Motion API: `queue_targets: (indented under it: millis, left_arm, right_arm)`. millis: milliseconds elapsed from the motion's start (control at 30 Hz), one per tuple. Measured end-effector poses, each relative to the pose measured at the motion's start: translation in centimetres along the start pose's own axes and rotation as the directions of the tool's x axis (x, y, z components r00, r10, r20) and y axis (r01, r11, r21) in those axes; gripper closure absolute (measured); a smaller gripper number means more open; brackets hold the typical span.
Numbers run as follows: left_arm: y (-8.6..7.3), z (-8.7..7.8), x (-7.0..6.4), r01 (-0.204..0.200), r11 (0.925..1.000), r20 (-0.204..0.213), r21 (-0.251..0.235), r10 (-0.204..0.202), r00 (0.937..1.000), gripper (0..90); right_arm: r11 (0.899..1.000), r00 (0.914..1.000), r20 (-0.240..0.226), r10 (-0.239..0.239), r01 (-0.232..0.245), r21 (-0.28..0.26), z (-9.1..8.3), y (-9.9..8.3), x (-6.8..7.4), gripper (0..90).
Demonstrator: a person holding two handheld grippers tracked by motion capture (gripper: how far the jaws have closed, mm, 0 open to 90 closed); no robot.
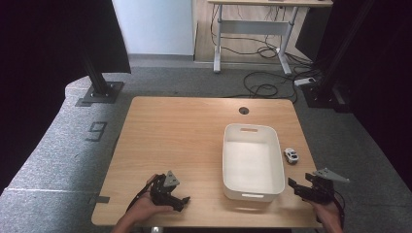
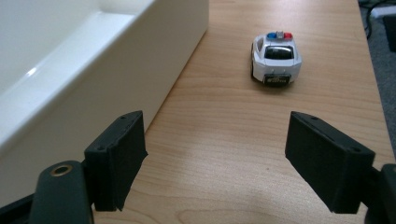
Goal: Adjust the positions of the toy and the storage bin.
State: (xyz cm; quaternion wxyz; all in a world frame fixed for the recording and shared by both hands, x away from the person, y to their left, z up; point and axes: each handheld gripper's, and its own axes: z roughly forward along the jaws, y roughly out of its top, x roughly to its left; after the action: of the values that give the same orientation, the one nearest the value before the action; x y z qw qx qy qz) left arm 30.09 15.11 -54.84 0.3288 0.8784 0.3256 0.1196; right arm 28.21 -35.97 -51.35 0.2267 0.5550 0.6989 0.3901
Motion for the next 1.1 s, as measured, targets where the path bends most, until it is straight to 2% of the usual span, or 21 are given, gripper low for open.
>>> queue_targets:
  millis: [200,233,333,400,633,833,1100]
  left_arm:
    - [0.0,0.0,0.0,0.000,1.0000,0.001,0.000,0.000,1.0000,0.1]
    - [0.0,0.0,0.0,0.000,1.0000,0.000,0.000,0.000,1.0000,0.0]
    - [0.0,0.0,0.0,0.000,1.0000,0.000,0.000,0.000,1.0000,0.0]
    - [0.0,0.0,0.0,0.000,1.0000,0.000,0.000,0.000,1.0000,0.0]
    - [0.0,0.0,0.0,-0.003,1.0000,0.002,0.000,0.003,1.0000,0.1]
    - [0.0,0.0,0.0,-0.002,1.0000,0.002,0.000,0.002,1.0000,0.1]
    - [0.0,0.0,0.0,-0.003,1.0000,0.003,0.000,0.003,1.0000,0.0]
  right_arm:
    - [1.000,0.9998,0.016,0.012,-0.012,-0.003,0.1,0.0,-0.4,21.3]
    - [1.000,0.9997,0.025,0.005,-0.005,-0.017,0.0,0.0,-0.4,20.0]
    - [1.000,0.9996,0.027,-0.006,0.006,-0.016,0.0,-0.1,-0.5,19.9]
    - [0.999,0.9988,0.036,-0.032,0.033,-0.010,0.1,0.0,-0.4,21.5]
    - [1.000,0.9994,0.031,-0.015,0.015,-0.001,0.2,0.4,-0.3,25.2]
    - [0.999,0.9997,0.016,0.017,-0.016,-0.036,-0.3,0.9,-0.2,25.9]
    - [0.999,0.9999,0.007,0.014,-0.013,-0.036,-0.1,1.2,-0.1,25.2]
